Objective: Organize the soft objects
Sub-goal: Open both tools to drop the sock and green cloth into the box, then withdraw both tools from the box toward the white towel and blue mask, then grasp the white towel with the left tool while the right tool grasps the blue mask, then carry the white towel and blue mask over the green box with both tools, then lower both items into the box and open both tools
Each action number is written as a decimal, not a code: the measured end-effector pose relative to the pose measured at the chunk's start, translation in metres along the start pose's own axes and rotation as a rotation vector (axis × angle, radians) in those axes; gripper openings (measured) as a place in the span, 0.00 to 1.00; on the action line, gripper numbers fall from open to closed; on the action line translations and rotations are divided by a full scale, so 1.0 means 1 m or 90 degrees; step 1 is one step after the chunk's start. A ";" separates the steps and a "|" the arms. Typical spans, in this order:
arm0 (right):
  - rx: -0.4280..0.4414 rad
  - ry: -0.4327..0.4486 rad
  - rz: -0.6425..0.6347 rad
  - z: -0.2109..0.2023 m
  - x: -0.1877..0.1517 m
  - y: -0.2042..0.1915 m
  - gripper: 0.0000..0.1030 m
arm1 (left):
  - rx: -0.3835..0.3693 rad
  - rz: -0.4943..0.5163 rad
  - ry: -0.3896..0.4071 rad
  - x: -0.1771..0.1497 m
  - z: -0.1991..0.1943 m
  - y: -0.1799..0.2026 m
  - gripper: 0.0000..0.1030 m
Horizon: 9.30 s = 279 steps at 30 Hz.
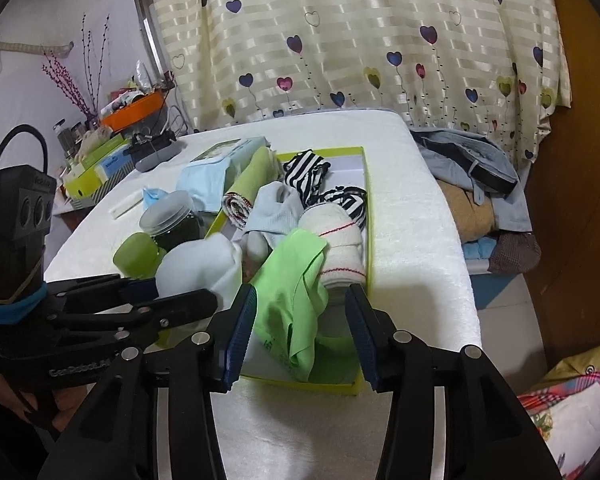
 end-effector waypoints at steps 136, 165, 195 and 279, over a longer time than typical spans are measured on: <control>0.057 -0.343 -0.340 0.286 0.081 -0.229 0.44 | 0.221 0.028 -0.017 0.054 0.010 -0.380 0.36; 0.175 -0.054 -0.210 0.107 0.093 -0.237 0.12 | 0.163 -0.085 0.174 0.042 -0.134 -0.252 0.23; 0.168 0.078 -0.087 -0.005 0.058 -0.164 0.12 | 0.101 -0.102 0.204 0.020 -0.145 -0.127 0.24; 0.025 0.028 0.070 0.047 0.074 0.024 0.48 | 0.029 -0.017 0.054 0.062 0.023 -0.023 0.24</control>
Point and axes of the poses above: each gripper's, at about its wrist camera, not at the fingertips, and z roughly the way its jaws point, y to its right, x to its top, the point moved 8 cm from there along z, roughly the way its jaws point, and after that the axes turned 6 degrees about x, right-handed, at the moved point
